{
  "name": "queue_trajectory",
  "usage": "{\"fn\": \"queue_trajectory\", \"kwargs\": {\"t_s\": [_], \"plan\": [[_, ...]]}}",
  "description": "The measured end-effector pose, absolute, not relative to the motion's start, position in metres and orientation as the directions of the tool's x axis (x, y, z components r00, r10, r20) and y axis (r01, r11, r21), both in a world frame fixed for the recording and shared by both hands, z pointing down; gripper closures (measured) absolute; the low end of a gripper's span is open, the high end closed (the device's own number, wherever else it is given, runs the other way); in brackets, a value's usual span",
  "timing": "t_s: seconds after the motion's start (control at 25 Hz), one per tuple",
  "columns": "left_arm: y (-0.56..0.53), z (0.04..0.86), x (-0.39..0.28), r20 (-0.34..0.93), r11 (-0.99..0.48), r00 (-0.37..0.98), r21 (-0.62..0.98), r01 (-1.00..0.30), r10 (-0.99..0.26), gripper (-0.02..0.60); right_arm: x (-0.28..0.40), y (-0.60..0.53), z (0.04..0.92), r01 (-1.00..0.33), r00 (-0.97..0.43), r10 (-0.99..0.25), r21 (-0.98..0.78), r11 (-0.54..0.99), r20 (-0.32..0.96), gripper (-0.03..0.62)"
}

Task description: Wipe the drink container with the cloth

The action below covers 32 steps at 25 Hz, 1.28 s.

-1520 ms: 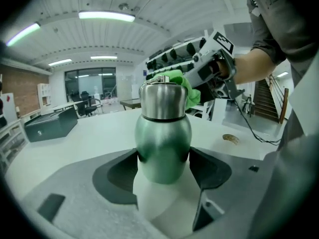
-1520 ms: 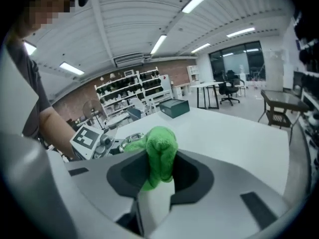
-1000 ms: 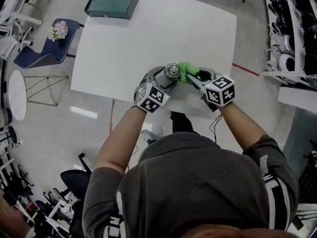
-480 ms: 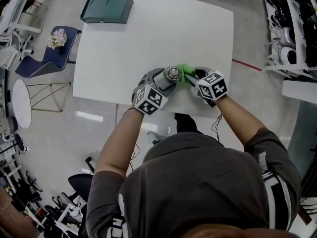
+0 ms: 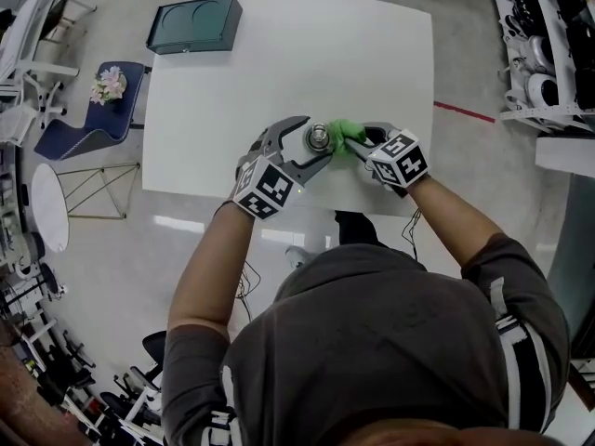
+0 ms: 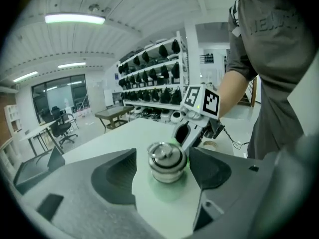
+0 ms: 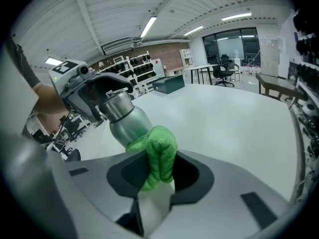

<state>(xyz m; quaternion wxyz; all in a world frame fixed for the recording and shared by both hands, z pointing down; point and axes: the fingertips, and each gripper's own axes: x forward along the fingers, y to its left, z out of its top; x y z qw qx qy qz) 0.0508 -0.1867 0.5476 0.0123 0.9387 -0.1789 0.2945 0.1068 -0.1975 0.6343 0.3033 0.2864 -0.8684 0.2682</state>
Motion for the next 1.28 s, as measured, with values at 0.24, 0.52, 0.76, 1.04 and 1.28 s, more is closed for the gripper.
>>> {"fn": "queue_trajectory", "kwargs": {"t_s": [0.24, 0.52, 0.76, 1.04, 1.28], "plan": [[-0.185, 0.526, 0.069, 0.587, -0.990, 0.797, -0.083, -0.113, -0.140, 0.404, 0.109, -0.185, 0.623, -0.657, -0.666, -0.340, -0.305, 0.690, 0.664, 0.490], [-0.187, 0.528, 0.067, 0.618, -0.997, 0.786, 0.043, -0.063, -0.023, 0.537, 0.082, -0.141, 0.613, -0.605, -0.716, -0.313, -0.331, 0.725, 0.624, 0.489], [-0.186, 0.530, 0.061, 0.703, -0.995, 0.711, -0.048, 0.086, 0.028, 0.470, 0.069, -0.132, 0.614, -0.599, -0.718, -0.322, -0.310, 0.739, 0.617, 0.489], [-0.176, 0.542, 0.059, 0.757, -0.963, 0.615, 0.074, 0.258, 0.223, 0.334, 0.066, -0.131, 0.616, -0.642, -0.696, -0.382, -0.289, 0.711, 0.608, 0.489], [-0.188, 0.542, 0.058, 0.734, -0.977, 0.646, 0.131, 0.165, 0.208, 0.350, 0.067, -0.137, 0.611, -0.679, -0.664, -0.438, -0.244, 0.692, 0.606, 0.489]]}}
